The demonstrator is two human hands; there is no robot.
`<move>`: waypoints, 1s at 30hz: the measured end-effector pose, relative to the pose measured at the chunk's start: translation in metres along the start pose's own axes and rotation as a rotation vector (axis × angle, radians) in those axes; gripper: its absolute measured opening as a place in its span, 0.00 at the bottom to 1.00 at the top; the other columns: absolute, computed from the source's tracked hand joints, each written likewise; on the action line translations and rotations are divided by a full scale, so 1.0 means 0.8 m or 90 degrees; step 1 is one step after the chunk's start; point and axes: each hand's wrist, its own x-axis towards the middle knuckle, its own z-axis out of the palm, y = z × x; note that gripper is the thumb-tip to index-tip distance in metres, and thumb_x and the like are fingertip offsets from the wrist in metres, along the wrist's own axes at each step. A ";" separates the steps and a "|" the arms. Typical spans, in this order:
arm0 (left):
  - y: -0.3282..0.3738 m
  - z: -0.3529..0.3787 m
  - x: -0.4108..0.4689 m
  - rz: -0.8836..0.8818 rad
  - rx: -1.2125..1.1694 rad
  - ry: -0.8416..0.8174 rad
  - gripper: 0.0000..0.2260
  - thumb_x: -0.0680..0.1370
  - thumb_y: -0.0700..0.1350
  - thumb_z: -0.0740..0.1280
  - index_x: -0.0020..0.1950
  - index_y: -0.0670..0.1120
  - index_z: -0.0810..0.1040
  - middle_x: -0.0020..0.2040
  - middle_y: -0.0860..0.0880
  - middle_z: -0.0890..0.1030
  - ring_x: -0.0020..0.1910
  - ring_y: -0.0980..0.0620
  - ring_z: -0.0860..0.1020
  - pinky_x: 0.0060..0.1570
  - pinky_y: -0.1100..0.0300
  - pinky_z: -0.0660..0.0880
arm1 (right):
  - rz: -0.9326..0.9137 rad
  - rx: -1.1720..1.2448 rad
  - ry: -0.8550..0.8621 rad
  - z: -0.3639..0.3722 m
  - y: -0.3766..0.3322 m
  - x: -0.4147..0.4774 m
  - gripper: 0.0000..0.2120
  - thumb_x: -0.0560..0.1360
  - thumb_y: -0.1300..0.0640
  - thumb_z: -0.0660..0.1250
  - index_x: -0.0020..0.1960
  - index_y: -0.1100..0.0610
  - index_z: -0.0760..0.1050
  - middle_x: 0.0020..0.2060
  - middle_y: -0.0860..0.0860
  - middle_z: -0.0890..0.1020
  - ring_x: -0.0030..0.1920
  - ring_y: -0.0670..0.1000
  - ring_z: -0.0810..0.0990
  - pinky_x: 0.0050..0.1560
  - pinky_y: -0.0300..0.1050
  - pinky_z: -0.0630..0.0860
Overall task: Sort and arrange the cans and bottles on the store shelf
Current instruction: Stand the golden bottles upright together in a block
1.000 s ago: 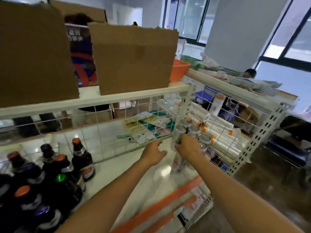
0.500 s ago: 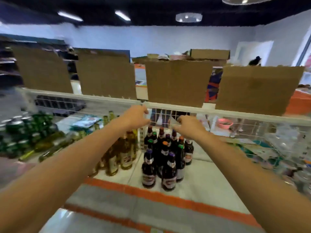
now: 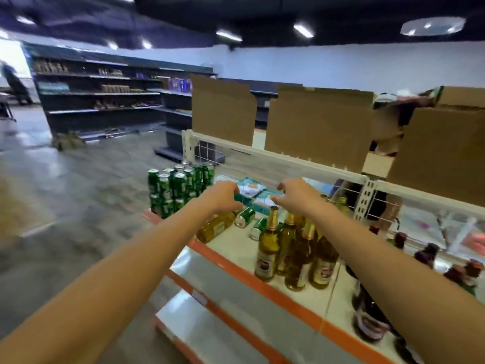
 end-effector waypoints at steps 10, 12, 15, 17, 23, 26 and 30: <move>-0.182 0.037 0.075 -0.013 -0.027 -0.086 0.18 0.77 0.50 0.68 0.64 0.44 0.77 0.54 0.45 0.81 0.46 0.50 0.77 0.46 0.56 0.77 | 0.059 0.024 -0.070 0.113 -0.098 0.145 0.18 0.79 0.50 0.63 0.63 0.60 0.74 0.57 0.58 0.80 0.54 0.58 0.79 0.55 0.53 0.78; -0.205 0.051 0.092 -0.019 -0.040 -0.099 0.18 0.77 0.50 0.69 0.65 0.45 0.77 0.51 0.47 0.80 0.46 0.50 0.78 0.47 0.54 0.78 | 0.069 0.023 -0.084 0.135 -0.103 0.170 0.18 0.79 0.50 0.63 0.62 0.61 0.75 0.58 0.58 0.80 0.56 0.58 0.79 0.56 0.54 0.77; -0.235 0.074 0.120 -0.032 -0.065 -0.113 0.18 0.77 0.51 0.69 0.65 0.46 0.77 0.56 0.48 0.80 0.51 0.49 0.79 0.53 0.51 0.78 | 0.095 0.034 -0.109 0.167 -0.104 0.207 0.18 0.79 0.50 0.63 0.62 0.61 0.76 0.58 0.59 0.80 0.55 0.59 0.80 0.58 0.56 0.78; -0.252 0.088 0.141 -0.040 -0.077 -0.122 0.20 0.77 0.51 0.70 0.67 0.46 0.76 0.59 0.47 0.80 0.54 0.48 0.79 0.55 0.50 0.78 | 0.102 0.039 -0.117 0.187 -0.101 0.235 0.17 0.78 0.51 0.63 0.62 0.60 0.76 0.57 0.58 0.81 0.54 0.58 0.80 0.57 0.54 0.78; -0.302 0.116 0.222 -0.068 -0.077 -0.148 0.18 0.77 0.50 0.70 0.65 0.45 0.76 0.59 0.46 0.79 0.55 0.47 0.78 0.56 0.51 0.77 | 0.128 0.063 -0.162 0.247 -0.087 0.341 0.16 0.77 0.51 0.65 0.60 0.61 0.77 0.56 0.59 0.81 0.53 0.57 0.80 0.52 0.50 0.77; -0.334 0.141 0.267 -0.089 -0.064 -0.174 0.21 0.77 0.50 0.70 0.68 0.45 0.75 0.60 0.46 0.78 0.57 0.47 0.78 0.56 0.52 0.77 | 0.090 0.064 -0.186 0.286 -0.076 0.405 0.18 0.77 0.53 0.68 0.64 0.58 0.76 0.61 0.56 0.79 0.58 0.56 0.78 0.55 0.48 0.76; -0.377 0.196 0.306 -0.133 -0.050 -0.242 0.21 0.77 0.48 0.71 0.68 0.45 0.74 0.59 0.46 0.78 0.56 0.47 0.78 0.56 0.52 0.78 | -0.058 -0.022 -0.236 0.358 -0.072 0.469 0.20 0.75 0.54 0.70 0.66 0.52 0.76 0.61 0.54 0.78 0.60 0.56 0.77 0.57 0.48 0.75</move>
